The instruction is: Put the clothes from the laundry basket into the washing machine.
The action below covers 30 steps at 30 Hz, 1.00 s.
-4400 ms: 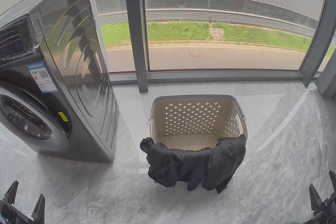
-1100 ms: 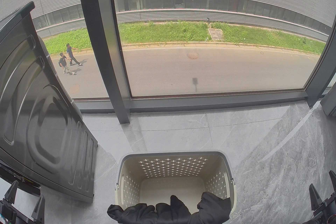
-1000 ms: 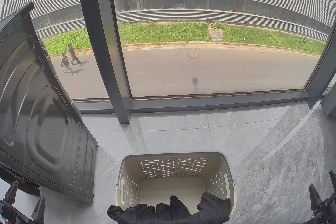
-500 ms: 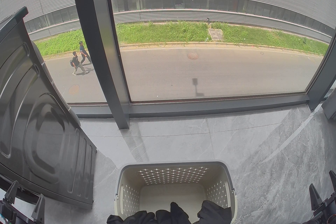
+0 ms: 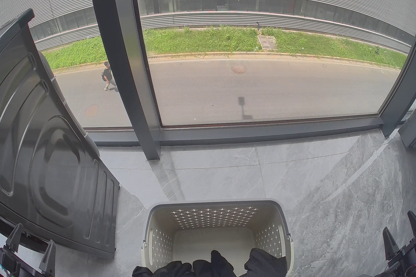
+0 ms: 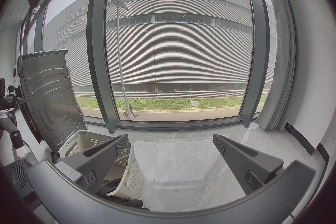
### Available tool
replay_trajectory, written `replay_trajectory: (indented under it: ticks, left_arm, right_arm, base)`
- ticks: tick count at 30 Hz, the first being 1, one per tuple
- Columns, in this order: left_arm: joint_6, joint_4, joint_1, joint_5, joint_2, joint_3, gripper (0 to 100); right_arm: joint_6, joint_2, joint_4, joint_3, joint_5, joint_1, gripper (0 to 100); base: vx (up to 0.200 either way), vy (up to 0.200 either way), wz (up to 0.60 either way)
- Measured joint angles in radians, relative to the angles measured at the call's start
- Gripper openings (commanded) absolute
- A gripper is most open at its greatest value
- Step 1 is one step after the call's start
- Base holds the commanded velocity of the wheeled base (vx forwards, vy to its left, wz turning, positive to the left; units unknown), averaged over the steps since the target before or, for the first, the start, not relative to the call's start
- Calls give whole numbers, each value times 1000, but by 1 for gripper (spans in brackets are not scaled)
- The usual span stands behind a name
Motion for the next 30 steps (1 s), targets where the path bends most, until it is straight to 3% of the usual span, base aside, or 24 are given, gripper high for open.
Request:
replay_trajectory:
  ticks: [17, 30]
  left_arm:
    - [0, 0, 0, 0, 0, 0, 100]
    - [0, 1, 0, -1, 0, 0, 100]
  right_arm:
    - [0, 0, 0, 0, 0, 0, 100]
    - [0, 0, 0, 0, 0, 0, 100]
  base:
    - [0, 0, 0]
    - [-200, 0, 0]
